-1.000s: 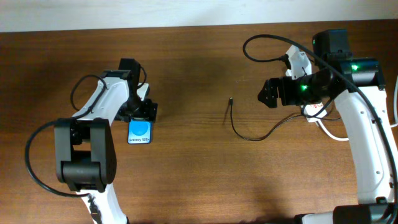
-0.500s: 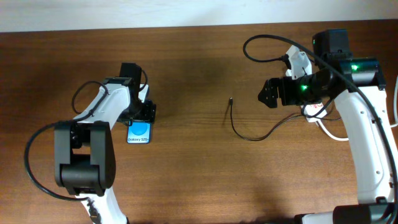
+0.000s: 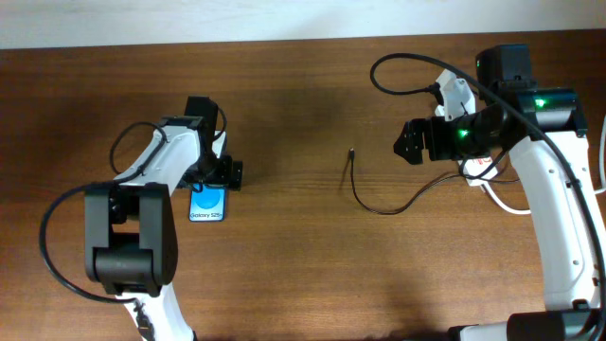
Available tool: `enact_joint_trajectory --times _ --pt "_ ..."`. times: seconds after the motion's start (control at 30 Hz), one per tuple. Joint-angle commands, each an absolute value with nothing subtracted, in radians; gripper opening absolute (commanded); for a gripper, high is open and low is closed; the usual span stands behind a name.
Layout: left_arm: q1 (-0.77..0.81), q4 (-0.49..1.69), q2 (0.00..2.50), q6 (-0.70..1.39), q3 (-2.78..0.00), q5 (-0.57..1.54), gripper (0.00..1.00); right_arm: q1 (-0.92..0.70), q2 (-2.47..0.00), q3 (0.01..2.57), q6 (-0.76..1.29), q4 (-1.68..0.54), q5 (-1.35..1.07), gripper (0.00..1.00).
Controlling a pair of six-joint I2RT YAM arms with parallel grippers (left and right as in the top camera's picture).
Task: Plug charger to phone and switch on socket
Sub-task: 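Lower the left gripper and close it on the phone's bottom edge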
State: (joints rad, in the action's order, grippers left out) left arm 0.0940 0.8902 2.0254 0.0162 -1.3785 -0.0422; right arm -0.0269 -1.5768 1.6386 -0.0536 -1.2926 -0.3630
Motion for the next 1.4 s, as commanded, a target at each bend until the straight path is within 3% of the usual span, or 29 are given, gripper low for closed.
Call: enact_joint_trajectory --times 0.0,0.17,1.1,1.37 --pt "0.092 0.941 2.055 0.023 -1.465 -0.042 1.0 -0.035 -1.579 1.659 -0.06 -1.286 -0.354 0.98" --pt "0.091 1.046 2.055 0.022 -1.618 -0.027 0.99 -0.035 -1.579 1.659 -0.059 -1.286 -0.354 0.98" --pt "0.076 0.967 2.126 -0.038 -1.417 -0.125 0.98 -0.034 -1.591 1.626 -0.06 -1.283 -0.327 0.98" --pt "0.064 1.088 2.113 -0.039 -1.591 -0.136 0.97 -0.035 -1.63 1.626 -0.06 -1.278 -0.328 0.98"
